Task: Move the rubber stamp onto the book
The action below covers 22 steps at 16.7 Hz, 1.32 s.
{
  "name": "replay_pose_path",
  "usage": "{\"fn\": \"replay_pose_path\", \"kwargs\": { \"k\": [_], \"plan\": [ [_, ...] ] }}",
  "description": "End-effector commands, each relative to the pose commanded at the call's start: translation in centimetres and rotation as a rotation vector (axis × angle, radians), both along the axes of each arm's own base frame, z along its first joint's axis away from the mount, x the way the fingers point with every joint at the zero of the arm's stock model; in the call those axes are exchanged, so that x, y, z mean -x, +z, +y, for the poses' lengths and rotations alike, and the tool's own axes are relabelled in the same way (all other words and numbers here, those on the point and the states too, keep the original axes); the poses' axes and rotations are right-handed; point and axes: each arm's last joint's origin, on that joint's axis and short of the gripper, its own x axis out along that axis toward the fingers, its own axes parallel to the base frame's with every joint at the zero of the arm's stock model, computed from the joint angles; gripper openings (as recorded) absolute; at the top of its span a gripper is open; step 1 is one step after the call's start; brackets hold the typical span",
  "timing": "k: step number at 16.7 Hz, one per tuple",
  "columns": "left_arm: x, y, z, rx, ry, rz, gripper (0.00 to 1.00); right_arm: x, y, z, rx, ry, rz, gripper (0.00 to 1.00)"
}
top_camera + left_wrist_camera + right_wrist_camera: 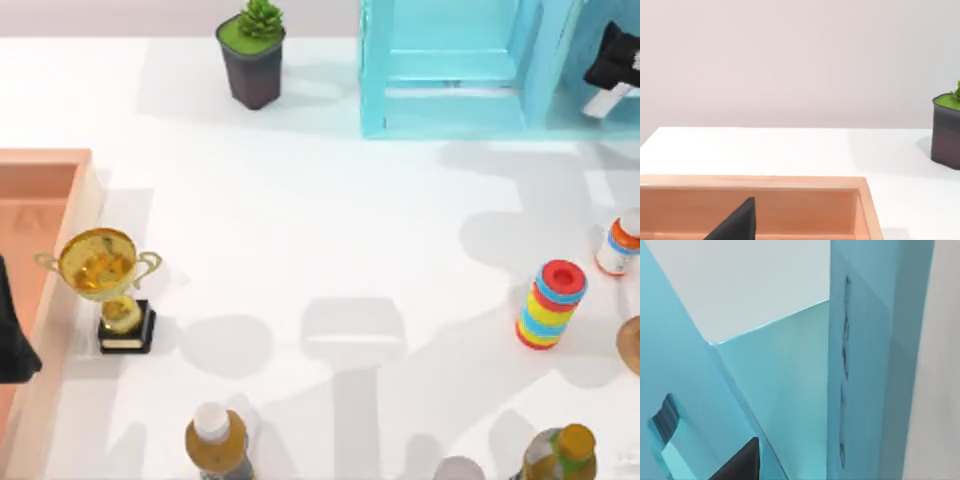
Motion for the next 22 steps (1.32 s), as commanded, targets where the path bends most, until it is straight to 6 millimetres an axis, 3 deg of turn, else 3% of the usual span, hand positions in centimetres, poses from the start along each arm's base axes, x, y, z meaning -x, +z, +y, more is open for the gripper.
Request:
{"fn": "replay_pose_path", "kwargs": {
  "k": [4, 9, 22],
  "plan": [
    [0.0, 0.0, 0.0, 0.0, 0.0, 0.0, 1.0, -1.6, -1.1, 0.4, 0.0, 0.0, 0.0, 1.0],
    [0.0, 0.0, 0.0, 0.0, 0.0, 0.0, 1.0, -1.8, -1.3, 0.4, 0.0, 0.0, 0.0, 1.0],
    [0.0, 0.0, 0.0, 0.0, 0.0, 0.0, 1.0, -1.8, -1.3, 0.4, 0.0, 0.0, 0.0, 0.02]
  ]
}}
